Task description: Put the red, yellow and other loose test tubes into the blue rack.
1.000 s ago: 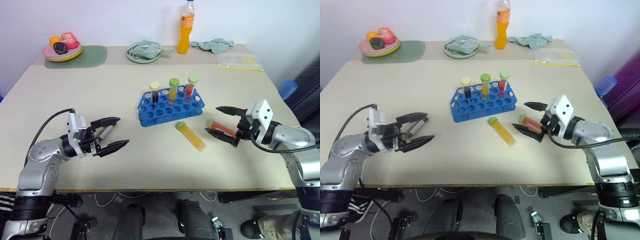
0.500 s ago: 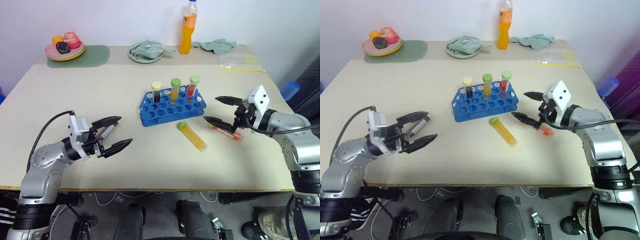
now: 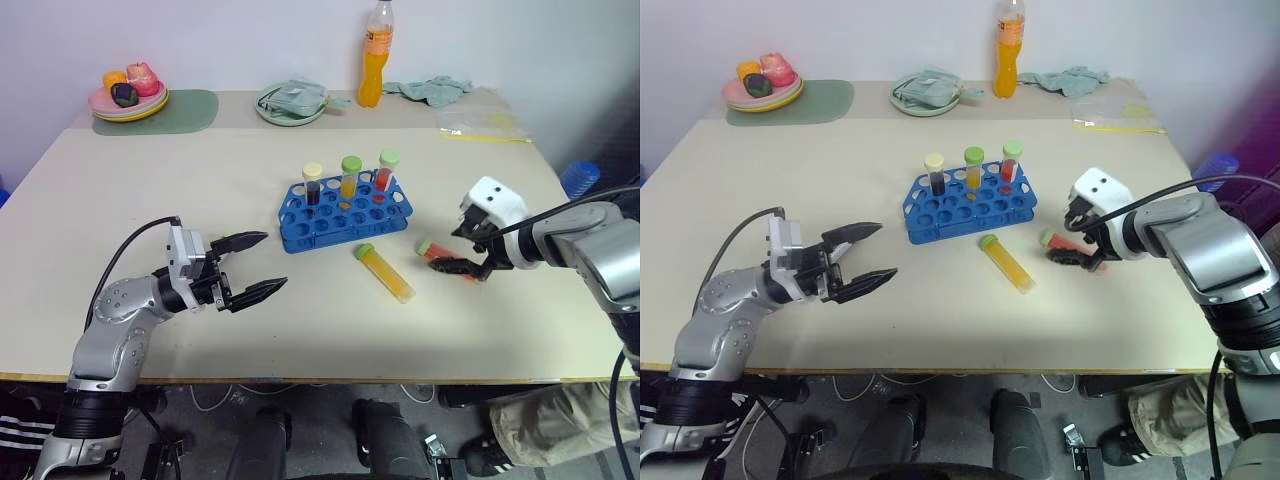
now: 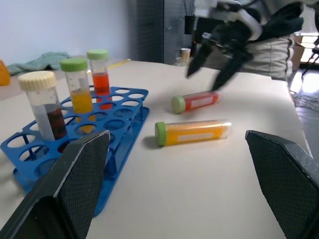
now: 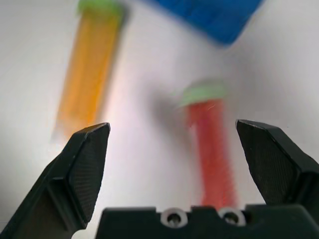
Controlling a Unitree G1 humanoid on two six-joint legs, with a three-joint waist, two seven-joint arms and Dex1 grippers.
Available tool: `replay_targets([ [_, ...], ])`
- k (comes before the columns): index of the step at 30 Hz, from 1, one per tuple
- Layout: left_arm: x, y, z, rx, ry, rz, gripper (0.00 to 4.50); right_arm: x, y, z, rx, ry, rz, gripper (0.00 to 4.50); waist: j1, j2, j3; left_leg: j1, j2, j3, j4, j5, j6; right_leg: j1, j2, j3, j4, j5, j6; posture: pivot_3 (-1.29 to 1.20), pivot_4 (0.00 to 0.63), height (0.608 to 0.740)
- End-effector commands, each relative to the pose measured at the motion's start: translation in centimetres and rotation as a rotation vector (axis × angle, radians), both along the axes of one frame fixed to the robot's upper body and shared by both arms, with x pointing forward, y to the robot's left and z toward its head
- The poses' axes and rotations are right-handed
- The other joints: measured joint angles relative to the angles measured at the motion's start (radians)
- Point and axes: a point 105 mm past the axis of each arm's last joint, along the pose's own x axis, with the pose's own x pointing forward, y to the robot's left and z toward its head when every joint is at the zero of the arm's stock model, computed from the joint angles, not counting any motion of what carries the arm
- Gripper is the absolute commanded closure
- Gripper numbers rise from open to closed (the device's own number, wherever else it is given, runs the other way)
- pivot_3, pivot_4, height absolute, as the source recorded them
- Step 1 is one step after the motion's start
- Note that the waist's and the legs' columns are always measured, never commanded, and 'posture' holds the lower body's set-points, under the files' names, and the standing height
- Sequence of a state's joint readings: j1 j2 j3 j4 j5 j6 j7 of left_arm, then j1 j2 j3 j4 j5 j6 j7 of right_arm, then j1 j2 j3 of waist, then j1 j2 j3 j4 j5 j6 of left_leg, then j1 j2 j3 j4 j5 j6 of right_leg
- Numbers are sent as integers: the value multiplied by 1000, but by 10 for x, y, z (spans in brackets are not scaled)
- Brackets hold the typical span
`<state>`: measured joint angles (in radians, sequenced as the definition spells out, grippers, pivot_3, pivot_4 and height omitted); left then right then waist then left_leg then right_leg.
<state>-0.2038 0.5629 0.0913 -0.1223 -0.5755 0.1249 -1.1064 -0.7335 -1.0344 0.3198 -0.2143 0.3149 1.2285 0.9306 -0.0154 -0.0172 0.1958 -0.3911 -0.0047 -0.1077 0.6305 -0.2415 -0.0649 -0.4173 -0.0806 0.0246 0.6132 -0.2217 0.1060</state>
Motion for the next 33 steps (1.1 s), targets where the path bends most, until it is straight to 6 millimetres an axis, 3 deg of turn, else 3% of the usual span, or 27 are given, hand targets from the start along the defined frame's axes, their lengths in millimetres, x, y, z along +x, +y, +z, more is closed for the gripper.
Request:
replay_targets([
  [1,-2,-8,6,1,-41,-17,17,21,-3,3,-40,-3,-122,0,-7,0,0,0,0,0,0,0,0,0,0,0,0,0,0,0,150,740],
  [7,-12,-12,5,-25,-30,4,17,39,-12,-6,-80,54,-229,0,1,0,0,-1,0,0,-1,0,0,-2,0,0,0,0,0,0,150,740],
  [20,-23,-8,1,-34,-22,76,17,40,-31,-29,-178,181,-210,0,-4,0,0,-1,0,0,0,0,0,-2,0,0,1,0,0,0,150,740],
  [23,-24,-8,1,-35,-21,82,0,46,-33,-30,-193,169,-210,869,-3,0,0,-1,0,0,0,0,0,-2,0,0,1,1,0,0,150,740],
  [28,-24,-7,1,-30,-21,87,0,50,-29,-26,-183,140,-171,3466,-3,0,0,-1,0,0,0,0,0,-2,0,0,1,1,0,0,150,740],
  [29,-24,-6,1,-30,-21,89,0,49,-25,-24,-175,131,-143,3708,-3,0,0,-1,0,0,0,0,0,-2,0,0,1,1,0,0,150,740],
  [33,-23,-3,1,-25,-20,91,0,42,-6,-12,-136,-6,103,3708,-2,0,0,-1,0,0,-1,0,0,-2,0,0,1,0,0,0,150,740],
])
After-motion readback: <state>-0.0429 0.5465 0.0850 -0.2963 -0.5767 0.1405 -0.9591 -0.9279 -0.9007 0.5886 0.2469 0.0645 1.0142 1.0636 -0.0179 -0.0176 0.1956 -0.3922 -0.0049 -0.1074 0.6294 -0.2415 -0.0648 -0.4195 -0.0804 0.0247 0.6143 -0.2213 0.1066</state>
